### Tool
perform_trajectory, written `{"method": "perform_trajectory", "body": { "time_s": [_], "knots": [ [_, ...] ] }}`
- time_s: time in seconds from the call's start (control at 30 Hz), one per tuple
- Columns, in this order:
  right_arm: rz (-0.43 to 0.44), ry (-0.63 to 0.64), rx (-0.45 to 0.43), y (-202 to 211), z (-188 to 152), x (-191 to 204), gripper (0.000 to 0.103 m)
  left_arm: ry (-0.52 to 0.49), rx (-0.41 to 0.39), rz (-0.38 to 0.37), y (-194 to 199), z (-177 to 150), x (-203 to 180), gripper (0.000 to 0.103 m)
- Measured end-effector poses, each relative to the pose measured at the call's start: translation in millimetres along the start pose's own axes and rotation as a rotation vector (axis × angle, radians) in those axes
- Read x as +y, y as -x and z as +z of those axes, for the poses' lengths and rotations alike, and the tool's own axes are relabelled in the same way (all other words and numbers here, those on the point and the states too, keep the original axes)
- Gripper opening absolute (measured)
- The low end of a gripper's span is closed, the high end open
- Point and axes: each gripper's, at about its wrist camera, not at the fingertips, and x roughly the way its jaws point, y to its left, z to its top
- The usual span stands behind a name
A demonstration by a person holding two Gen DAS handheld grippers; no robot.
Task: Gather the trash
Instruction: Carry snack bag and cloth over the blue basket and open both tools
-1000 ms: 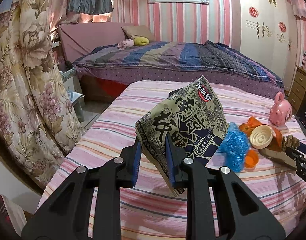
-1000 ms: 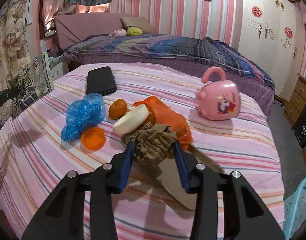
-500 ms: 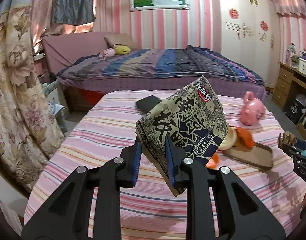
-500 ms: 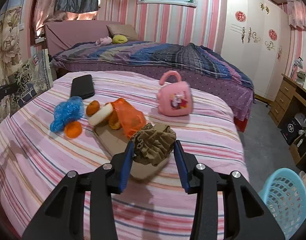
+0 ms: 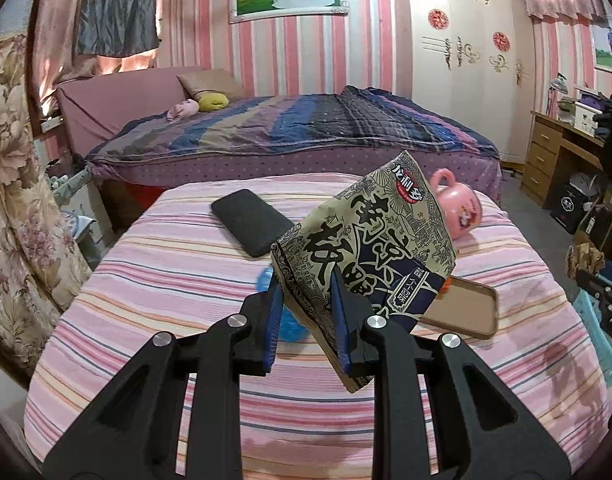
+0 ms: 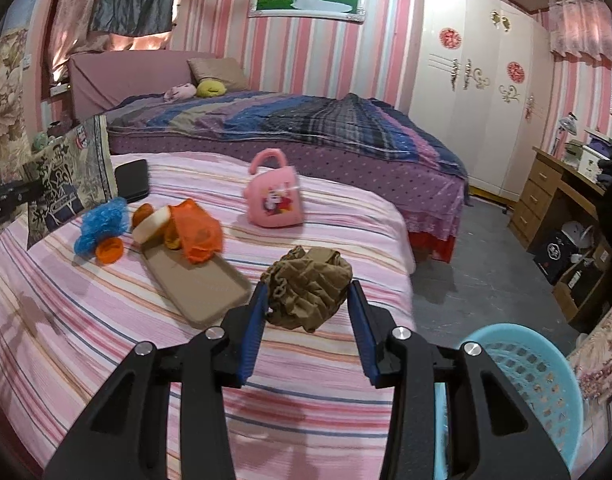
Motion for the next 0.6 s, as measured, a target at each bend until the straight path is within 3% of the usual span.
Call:
{"method": "perform_trajectory", "body": {
  "time_s": [0.4, 0.6],
  "knots": [
    [-0.074, -0.041, 0.002, 22.1, -13.9, -60.2, 0.041, -0.057, -0.015, -0.040, 13.1, -4.3, -55.0, 0.022],
    [-0.117, -0.077, -0.019, 37.2, -20.2, -100.7, 0.041, -0.168, -0.073, -0.040, 31.3, 4.7, -105.1, 0.022]
  ]
}}
